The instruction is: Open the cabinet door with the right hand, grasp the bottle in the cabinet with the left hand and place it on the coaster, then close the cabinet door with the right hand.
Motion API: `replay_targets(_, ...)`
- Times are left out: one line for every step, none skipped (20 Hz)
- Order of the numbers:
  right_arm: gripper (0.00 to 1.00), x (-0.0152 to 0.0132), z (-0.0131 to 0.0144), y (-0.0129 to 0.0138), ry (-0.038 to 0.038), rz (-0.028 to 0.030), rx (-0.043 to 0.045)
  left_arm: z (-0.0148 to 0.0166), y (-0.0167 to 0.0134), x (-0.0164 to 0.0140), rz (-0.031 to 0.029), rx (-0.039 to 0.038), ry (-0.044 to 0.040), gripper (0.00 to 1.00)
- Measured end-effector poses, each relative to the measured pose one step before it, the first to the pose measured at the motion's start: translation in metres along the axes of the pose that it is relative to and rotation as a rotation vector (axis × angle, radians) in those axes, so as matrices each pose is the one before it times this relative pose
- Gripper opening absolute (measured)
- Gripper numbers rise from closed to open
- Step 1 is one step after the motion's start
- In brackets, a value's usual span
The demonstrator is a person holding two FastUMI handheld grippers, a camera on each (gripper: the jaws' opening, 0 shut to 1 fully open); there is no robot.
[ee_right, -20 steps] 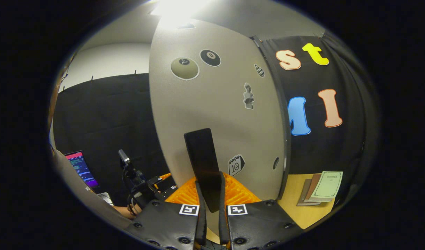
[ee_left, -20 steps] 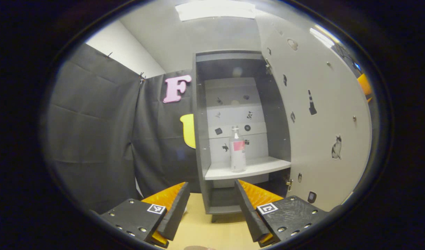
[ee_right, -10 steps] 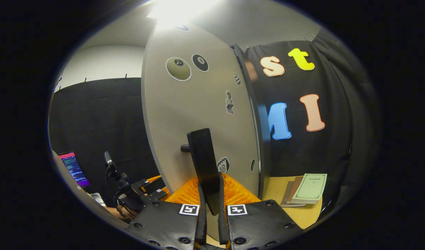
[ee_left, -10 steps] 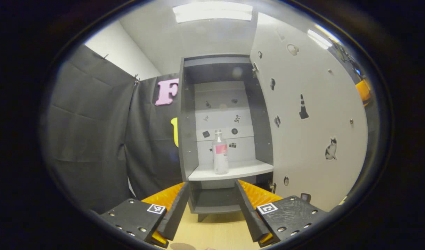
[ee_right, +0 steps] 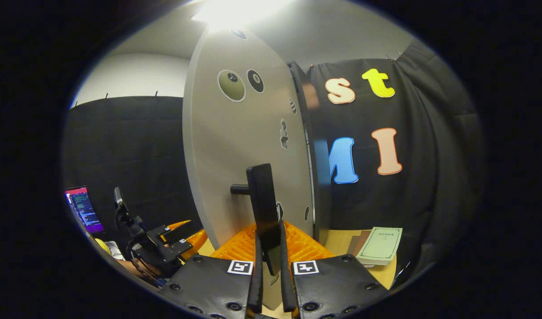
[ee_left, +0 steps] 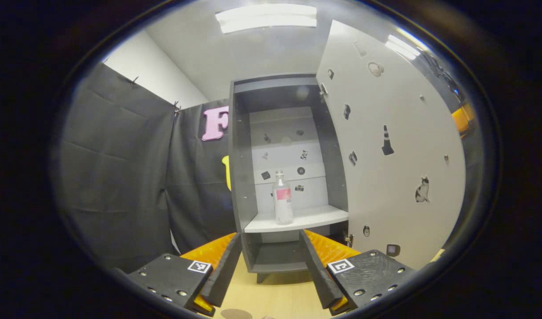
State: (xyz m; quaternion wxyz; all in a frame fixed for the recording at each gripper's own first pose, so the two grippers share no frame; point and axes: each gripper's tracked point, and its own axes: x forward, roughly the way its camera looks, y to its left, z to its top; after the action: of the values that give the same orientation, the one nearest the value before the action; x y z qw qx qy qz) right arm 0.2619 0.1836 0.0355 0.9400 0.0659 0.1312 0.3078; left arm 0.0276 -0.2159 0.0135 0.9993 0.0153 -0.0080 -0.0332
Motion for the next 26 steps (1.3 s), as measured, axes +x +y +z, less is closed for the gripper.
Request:
replay_targets(0.23, -0.00368, -0.00124, 0.0006, -0.00197, 0.00094, 0.00665, 0.00104, -0.00055, 0.00413, -0.01244, 0.0045, 0.00661, 0.78)
replay_targets(0.23, -0.00679, -0.00247, 0.00068, -0.00497, 0.01083, 0.02195, 0.00094, -0.00142, 0.00549, -0.01761, 0.00648, 0.01096, 0.78)
replay_targets(0.24, -0.01057, -0.00144, 0.00048, -0.00617, 0.00294, 0.01985, 0.00235, -0.00249, 0.00784, -0.01835, 0.00477, 0.00655, 0.78)
replay_targets(0.26, -0.00975, -0.00101, -0.00294, -0.0048, 0.00073, 0.01834, 0.00289, -0.00115, 0.00742, -0.01806, 0.00465, 0.00333, 0.79)
replay_targets(0.28, -0.00763, -0.00128, -0.00899, -0.00883, -0.0385, 0.00283, 0.00226, -0.00181, 0.00995, -0.0137, 0.00396, 0.00161, 0.79)
replay_targets(0.28, -0.00609, -0.00146, -0.01838, -0.00622, -0.0686, -0.01122, 0.0023, -0.00272, 0.00972, -0.01312, -0.0011, 0.00306, 0.79)
replay_targets(0.27, -0.00445, -0.00101, -0.01936, -0.00426, -0.06677, -0.0055, -0.00007, -0.00222, 0.01118, -0.01336, -0.00804, 0.00572, 0.78)
replay_targets(0.27, -0.00207, -0.00332, -0.01762, -0.00242, -0.06907, 0.00894, 0.00002, -0.00231, 0.01162, -0.01354, -0.01615, 0.00677, 0.79)
replay_targets(0.31, -0.00175, -0.0019, -0.01149, -0.00313, -0.04767, 0.01484, -0.00107, -0.0024, 0.01152, -0.0142, -0.02111, 0.00892, 0.79)
replay_targets(0.42, -0.00127, -0.00131, -0.00906, -0.00611, -0.03566, 0.01147, 0.00034, -0.00162, 0.0109, -0.01427, -0.02215, 0.00604, 0.79)
replay_targets(0.61, -0.00053, -0.00155, -0.01047, -0.00649, -0.04735, -0.00106, 0.00003, 0.00029, 0.01164, -0.00923, -0.01842, 0.00256, 0.79)
replay_targets(0.79, -0.00187, -0.00216, -0.01248, -0.00492, -0.05973, -0.01519, -0.00111, 0.00202, 0.01055, -0.00686, -0.01531, 0.00337, 0.79)
replay_targets(0.98, 0.00148, -0.00161, -0.01816, -0.00655, -0.06082, -0.022, -0.00185, 0.00035, 0.00927, -0.01292, -0.01365, 0.00918, 0.79)
replay_targets(0.98, 0.00231, -0.00157, -0.01286, -0.00439, -0.05614, -0.01885, -0.0007, 0.0002, 0.01082, -0.01865, -0.01154, 0.00699, 0.8)
replay_targets(0.98, 0.00136, -0.00281, -0.00298, -0.00029, -0.03808, -0.00785, 0.00106, 0.00195, 0.0118, -0.01457, -0.00616, 0.0014, 0.79)
replay_targets(0.98, 0.00233, -0.00042, -0.00124, 0.00042, -0.0199, 0.00376, 0.00195, 0.00349, 0.00924, -0.00853, -0.00006, 0.00144, 0.79)
replay_targets(0.98, 0.00443, -0.00051, 0.00022, 0.00068, -0.01119, 0.00738, 0.0002, 0.00409, 0.0133, -0.00357, 0.00423, -0.00015, 0.79)
replay_targets(0.98, 0.0028, -0.00052, -0.00035, 0.00109, -0.01106, 0.0072, 0.00227, 0.00497, 0.01147, 0.00018, 0.00463, -0.00281, 0.78)
replay_targets(0.98, 0.00356, -0.00295, -0.00132, 0.0059, -0.01501, 0.00518, 0.00001, 0.00405, 0.01273, 0.00024, 0.00224, -0.00229, 0.8)
replay_targets(0.98, 0.00288, -0.00254, -0.0007, 0.0073, -0.01831, 0.00284, -0.00001, 0.00346, 0.01268, -0.00465, -0.00185, -0.00232, 0.78)
replay_targets(0.98, 0.00258, -0.00348, -0.00145, 0.00603, -0.01954, 0.00319, -0.0014, 0.00428, 0.01147, -0.00353, -0.00439, -0.0024, 0.8)
replay_targets(0.98, 0.00335, -0.00204, -0.00001, 0.00669, -0.01539, 0.00295, -0.00048, 0.00263, 0.01175, -0.00792, -0.00481, 0.00009, 0.78)
replay_targets(0.98, 0.00297, -0.00204, 0.00191, 0.00674, -0.01191, 0.00398, -0.00256, 0.00422, 0.01176, -0.00328, -0.00329, 0.00212, 0.78)
replay_targets(0.98, 0.00267, -0.00076, 0.00086, 0.00378, -0.01111, 0.00299, -0.00295, 0.00304, 0.0115, -0.00531, -0.00063, 0.00522, 0.8)
replay_targets(0.98, 0.00059, -0.00094, 0.00132, -0.00202, -0.01298, 0.00131, -0.00455, 0.0021, 0.009, -0.00754, 0.00133, 0.00652, 0.8)
replay_targets(0.98, 0.00137, 0.00002, 0.00048, -0.00233, -0.01408, 0.00208, -0.0034, 0.00255, 0.00927, -0.00533, 0.00372, 0.00521, 0.8)
